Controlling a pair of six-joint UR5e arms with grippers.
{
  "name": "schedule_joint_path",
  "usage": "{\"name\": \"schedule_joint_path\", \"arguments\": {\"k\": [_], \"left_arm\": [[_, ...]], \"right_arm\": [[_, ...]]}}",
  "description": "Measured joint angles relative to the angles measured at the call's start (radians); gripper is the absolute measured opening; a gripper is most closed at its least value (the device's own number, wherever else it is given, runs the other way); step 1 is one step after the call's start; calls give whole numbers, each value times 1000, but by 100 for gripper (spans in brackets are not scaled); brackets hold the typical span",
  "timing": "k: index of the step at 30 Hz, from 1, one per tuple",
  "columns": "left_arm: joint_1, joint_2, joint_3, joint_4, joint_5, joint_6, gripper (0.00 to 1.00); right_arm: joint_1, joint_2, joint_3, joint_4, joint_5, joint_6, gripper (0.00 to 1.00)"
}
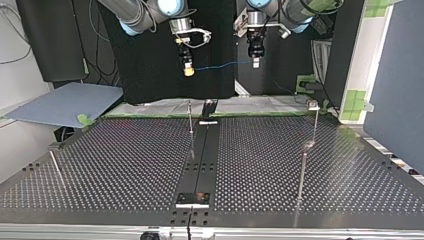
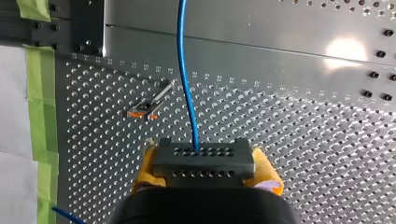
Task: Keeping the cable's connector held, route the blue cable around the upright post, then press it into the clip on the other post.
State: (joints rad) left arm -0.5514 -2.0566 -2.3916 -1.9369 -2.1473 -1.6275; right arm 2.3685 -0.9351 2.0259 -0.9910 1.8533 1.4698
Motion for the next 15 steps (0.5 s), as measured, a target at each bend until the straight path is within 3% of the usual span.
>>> {"name": "schedule_joint_path", "arguments": {"k": [3,5,9,15], "left_arm": [[-19,-3,1,18,-18,-5,0],[-35,7,2,32,-35,-11,0],[-64,37,2,26,-69,-10,0],[-61,87,2,-18,-100,-11,0]], "right_arm": [[-1,-2,-15,16,16,-13,0],[2,-15,-23,34,24,-11,0],[-1,-44,-32,65,12,10,0],[3,-97,-73,119,-38,52,0]]}}
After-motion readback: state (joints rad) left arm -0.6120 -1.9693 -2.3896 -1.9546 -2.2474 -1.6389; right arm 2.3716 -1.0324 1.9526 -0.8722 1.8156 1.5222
